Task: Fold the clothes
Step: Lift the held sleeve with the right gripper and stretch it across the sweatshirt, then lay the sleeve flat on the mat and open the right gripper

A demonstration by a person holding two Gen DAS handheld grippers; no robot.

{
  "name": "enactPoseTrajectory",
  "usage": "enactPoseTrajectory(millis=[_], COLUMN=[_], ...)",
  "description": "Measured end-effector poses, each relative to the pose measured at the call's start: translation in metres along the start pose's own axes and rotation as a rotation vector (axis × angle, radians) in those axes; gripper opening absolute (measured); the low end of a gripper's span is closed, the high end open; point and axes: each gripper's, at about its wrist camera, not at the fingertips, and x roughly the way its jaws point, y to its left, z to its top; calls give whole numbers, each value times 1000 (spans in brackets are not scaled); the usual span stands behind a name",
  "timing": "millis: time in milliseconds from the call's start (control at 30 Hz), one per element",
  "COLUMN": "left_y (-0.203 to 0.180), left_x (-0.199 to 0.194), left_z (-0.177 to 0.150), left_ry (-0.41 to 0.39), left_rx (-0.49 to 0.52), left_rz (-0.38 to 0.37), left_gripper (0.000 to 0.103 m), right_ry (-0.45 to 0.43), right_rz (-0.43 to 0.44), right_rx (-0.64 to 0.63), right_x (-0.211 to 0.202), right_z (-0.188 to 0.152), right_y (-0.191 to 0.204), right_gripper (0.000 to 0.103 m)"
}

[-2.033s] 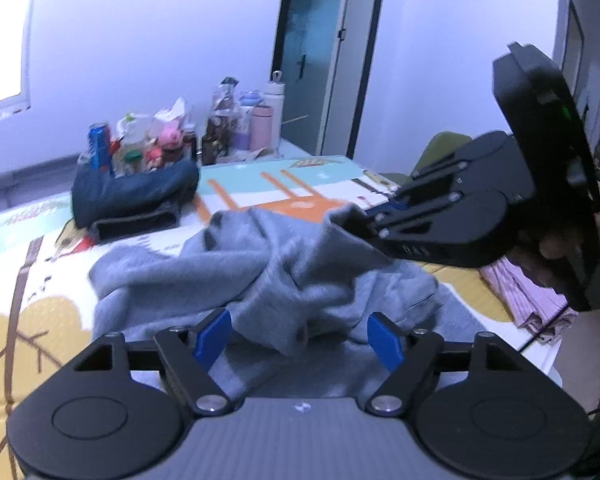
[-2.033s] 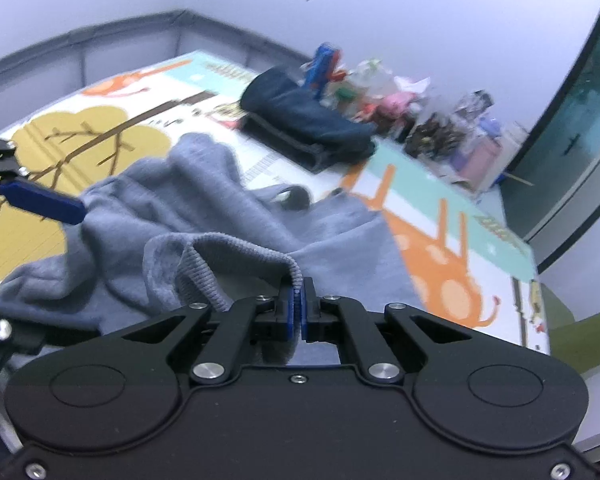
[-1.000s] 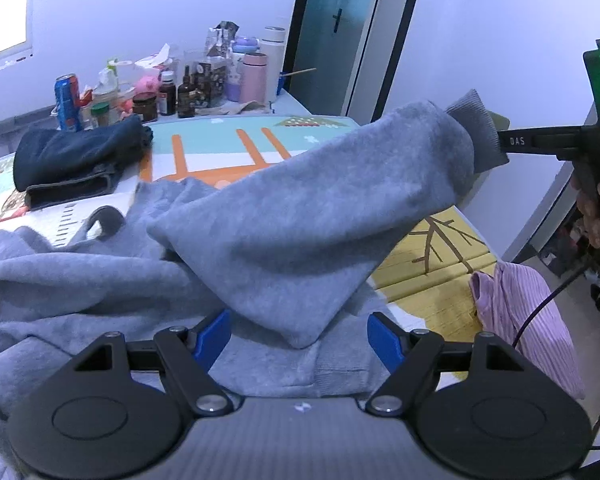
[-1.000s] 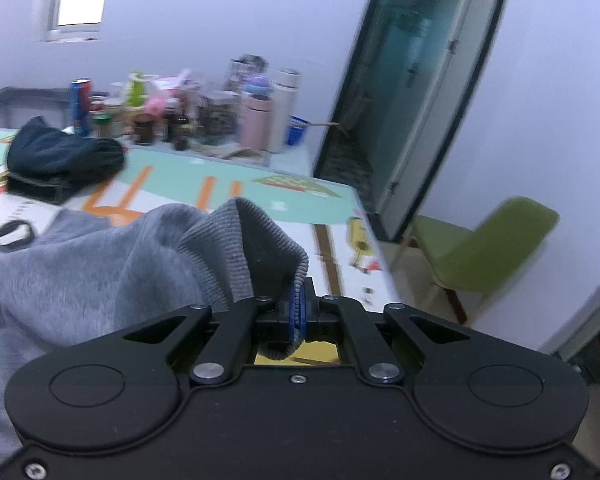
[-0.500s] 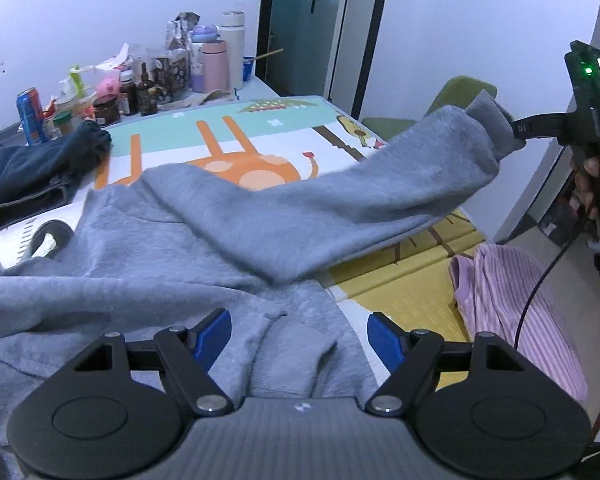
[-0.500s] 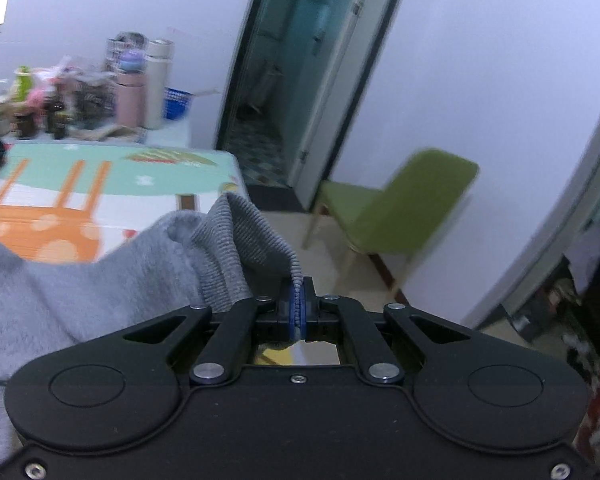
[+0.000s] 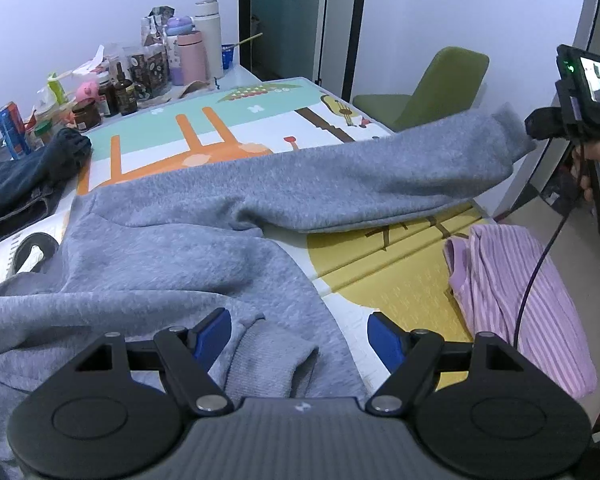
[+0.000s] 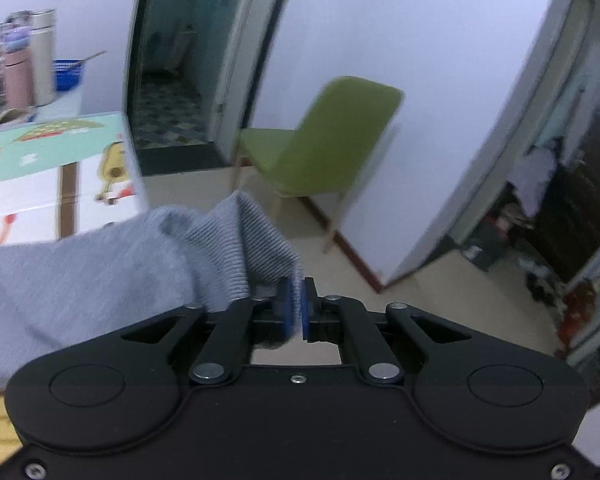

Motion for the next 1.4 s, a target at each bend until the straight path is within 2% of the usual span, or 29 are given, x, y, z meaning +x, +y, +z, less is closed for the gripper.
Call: enactPoseTrajectory(millis=[67,100,367,500,900,1133,1267,1400], left_y=[0,0,-3,-3,21,47,51,50], left_x=[1,1,8,15,56,86,97,98], left_z=[0,1,3,10,28,16,3,-9], left_ry=[4,5,7,-3,7,96,179,203], left_rx=[3,2,18,24,-70,-161,-164,-138], left_rz=[0,-1,-12,-10,-3,26,38,57], left_gripper=[77,77,78,78,78,78,78,81], right_ry=[-15,-25,-60,-45,14,54,72,91], right_rz=[-60,-60,166,243,460,580,630,653], right_rx=[12,17,-7,-35,-77,-124,-175,-209], right_x=[2,2,-18,-21,-31,-46,-52,-52], right_z=[0,-1,-6,1,10,2,-5,-8], right_y=[-1,-2,15,49,137,190,221,244], right_gripper=[11,11,11,11,11,11,11,11])
